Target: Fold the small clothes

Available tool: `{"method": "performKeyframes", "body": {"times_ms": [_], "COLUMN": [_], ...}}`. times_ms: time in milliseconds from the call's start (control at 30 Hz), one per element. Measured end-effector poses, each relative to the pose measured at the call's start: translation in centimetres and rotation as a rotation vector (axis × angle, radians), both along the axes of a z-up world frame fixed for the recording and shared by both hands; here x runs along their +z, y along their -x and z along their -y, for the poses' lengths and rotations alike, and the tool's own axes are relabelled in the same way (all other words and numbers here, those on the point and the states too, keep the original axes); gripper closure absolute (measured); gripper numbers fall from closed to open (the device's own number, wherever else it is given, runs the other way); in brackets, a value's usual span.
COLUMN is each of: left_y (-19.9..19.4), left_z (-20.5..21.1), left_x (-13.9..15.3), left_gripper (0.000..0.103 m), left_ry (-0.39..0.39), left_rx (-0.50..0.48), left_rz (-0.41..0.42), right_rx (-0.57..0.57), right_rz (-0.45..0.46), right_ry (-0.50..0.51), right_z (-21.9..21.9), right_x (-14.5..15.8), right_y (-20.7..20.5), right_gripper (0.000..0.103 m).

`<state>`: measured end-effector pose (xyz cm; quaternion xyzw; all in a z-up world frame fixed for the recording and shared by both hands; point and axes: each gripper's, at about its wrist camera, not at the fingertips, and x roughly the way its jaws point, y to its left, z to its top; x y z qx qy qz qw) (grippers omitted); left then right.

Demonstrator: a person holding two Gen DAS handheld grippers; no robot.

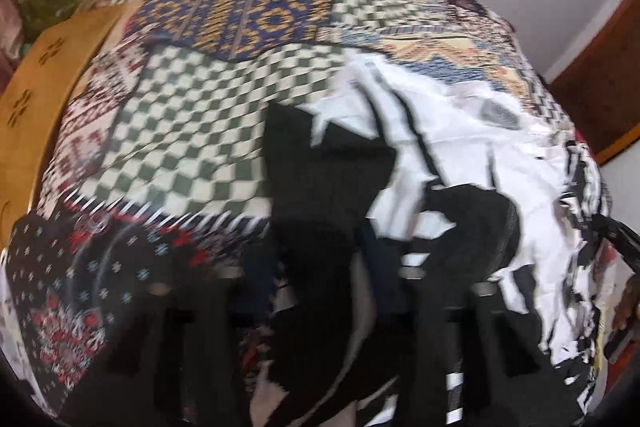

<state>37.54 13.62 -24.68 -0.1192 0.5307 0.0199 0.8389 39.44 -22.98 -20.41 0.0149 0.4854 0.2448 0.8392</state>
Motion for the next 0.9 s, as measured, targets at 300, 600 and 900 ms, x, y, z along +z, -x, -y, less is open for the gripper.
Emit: {"method": "performKeyframes", "body": {"times_ms": [300, 600, 900], "left_y": [-2.8, -6.3, 0.4], "left_z": [0.9, -0.7, -0.6], "left_x": [2.3, 2.0, 4.4], "left_gripper": [0.097, 0.094, 0.056], "left_ry": [-0.111, -0.181, -0.203], "left_rx": [-0.021, 0.032, -0.057], "left_rz": [0.051, 0.024, 0.033], "right_rx": [-0.005, -0.032, 0.024], "right_rz": [0.069, 0.105, 0.093], "right_ry": [0.033, 0.075, 0.057], "right_z": [-0.8, -1.7, 0.5], "right_x": [1.2, 1.8, 4.3], "right_y": [-2.3, -3.9, 1.0], "right_gripper": [0.097, 0.093, 0.061]}}
